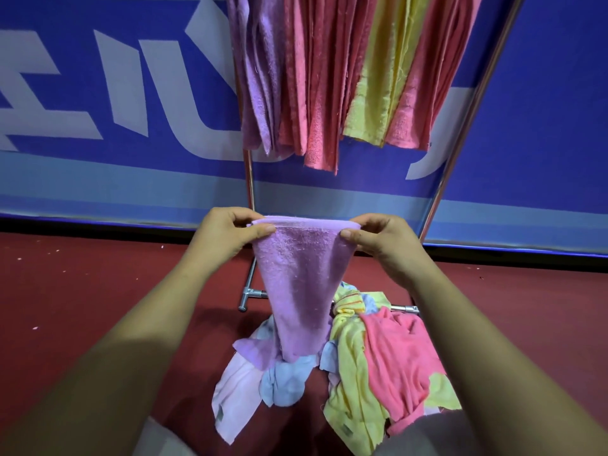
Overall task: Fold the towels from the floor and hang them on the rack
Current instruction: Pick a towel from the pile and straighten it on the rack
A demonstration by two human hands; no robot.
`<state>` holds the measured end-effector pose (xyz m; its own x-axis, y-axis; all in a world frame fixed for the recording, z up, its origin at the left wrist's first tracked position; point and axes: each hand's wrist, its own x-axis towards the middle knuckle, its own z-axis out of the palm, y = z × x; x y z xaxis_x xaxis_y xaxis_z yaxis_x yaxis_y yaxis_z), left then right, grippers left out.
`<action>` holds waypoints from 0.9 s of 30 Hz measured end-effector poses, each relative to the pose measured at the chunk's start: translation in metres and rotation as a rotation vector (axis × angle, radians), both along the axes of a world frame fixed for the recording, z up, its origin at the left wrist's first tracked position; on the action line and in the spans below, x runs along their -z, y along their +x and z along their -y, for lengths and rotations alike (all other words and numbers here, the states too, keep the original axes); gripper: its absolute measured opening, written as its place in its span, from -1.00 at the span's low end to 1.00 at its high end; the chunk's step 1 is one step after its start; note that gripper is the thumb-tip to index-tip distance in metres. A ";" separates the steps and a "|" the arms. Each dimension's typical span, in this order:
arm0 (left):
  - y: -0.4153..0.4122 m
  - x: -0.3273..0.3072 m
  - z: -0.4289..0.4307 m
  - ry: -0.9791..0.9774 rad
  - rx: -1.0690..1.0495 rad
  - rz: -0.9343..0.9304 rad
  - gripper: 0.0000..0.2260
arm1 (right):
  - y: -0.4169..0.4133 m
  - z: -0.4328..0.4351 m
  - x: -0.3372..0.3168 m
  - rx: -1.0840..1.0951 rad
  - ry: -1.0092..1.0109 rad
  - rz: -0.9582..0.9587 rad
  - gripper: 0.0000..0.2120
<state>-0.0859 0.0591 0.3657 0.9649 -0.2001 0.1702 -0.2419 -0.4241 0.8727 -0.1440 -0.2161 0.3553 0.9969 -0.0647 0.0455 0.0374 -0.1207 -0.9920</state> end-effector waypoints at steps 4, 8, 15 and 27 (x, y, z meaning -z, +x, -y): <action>0.004 -0.015 0.002 -0.022 0.023 -0.014 -0.95 | -0.003 0.003 -0.017 -0.013 -0.139 0.036 -0.93; 0.006 -0.057 0.008 0.092 0.094 0.031 -0.95 | -0.004 0.012 -0.062 0.002 -0.332 0.101 -0.97; -0.007 -0.210 0.026 0.286 0.124 0.224 -0.91 | -0.019 0.025 -0.210 0.099 -0.389 0.321 -0.92; -0.045 -0.314 0.040 0.279 0.200 0.259 -0.96 | -0.061 0.057 -0.300 -0.001 -0.210 0.283 -0.86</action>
